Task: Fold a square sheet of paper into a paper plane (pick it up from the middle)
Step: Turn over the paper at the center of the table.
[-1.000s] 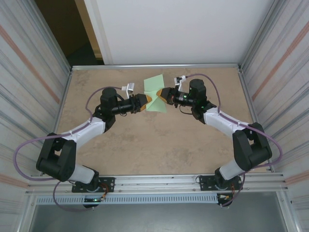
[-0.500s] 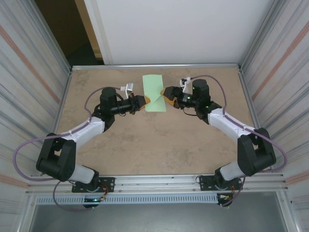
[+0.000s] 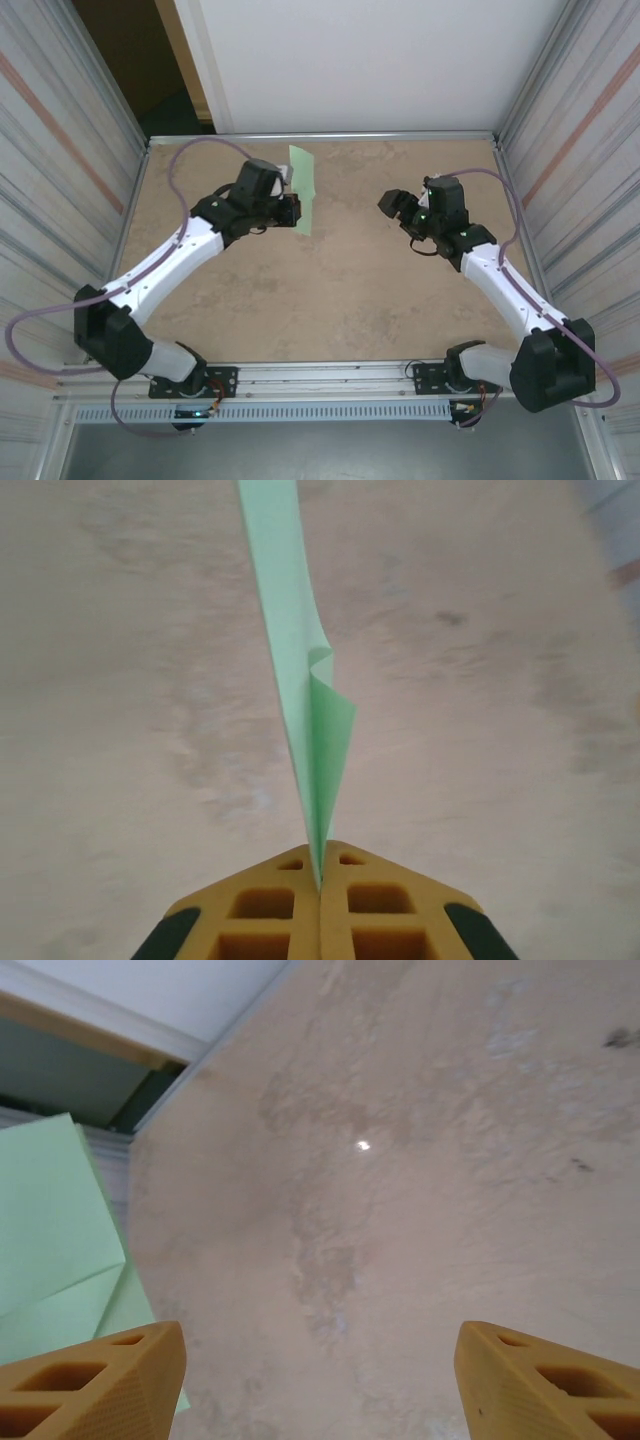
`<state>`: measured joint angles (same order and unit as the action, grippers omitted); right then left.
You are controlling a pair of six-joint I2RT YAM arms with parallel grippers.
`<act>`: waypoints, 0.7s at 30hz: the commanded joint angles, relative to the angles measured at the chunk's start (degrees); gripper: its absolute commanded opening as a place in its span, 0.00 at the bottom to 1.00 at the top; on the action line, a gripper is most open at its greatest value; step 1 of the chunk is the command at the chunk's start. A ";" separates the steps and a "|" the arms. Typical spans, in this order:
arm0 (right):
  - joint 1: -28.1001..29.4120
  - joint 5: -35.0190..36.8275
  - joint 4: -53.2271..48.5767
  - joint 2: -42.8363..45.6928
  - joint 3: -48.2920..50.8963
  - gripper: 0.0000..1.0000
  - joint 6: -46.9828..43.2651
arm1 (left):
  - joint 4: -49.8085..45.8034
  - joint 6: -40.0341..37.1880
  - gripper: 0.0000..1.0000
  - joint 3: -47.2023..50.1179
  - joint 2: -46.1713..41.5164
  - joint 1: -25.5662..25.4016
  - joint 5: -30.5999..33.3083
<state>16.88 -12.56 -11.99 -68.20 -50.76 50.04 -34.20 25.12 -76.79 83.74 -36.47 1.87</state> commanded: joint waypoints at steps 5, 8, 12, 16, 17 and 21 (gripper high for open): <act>-0.93 7.33 -4.94 3.33 1.03 0.70 -1.54 | -22.23 -6.16 0.05 -11.17 15.13 -7.61 33.83; -1.40 8.66 -5.59 4.75 1.87 0.70 -1.11 | -25.58 -5.58 0.06 -15.22 21.53 -9.78 37.88; -2.09 9.85 -5.97 6.52 3.42 0.70 -0.58 | -28.01 -4.21 0.06 -20.46 29.79 -11.92 39.00; -2.82 10.25 -6.19 7.81 4.81 0.70 0.31 | -29.25 -3.03 0.06 -25.46 36.78 -13.79 38.62; -2.90 10.45 -6.29 8.05 5.18 0.70 0.36 | -29.43 -2.85 0.07 -26.74 39.07 -14.14 37.84; -3.24 11.34 -6.90 9.28 6.32 0.70 0.89 | -28.82 -1.98 0.14 -31.10 44.00 -14.56 29.98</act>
<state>14.15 -3.16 -17.45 -60.93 -45.34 50.11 -60.99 21.30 -104.64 125.58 -50.76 35.77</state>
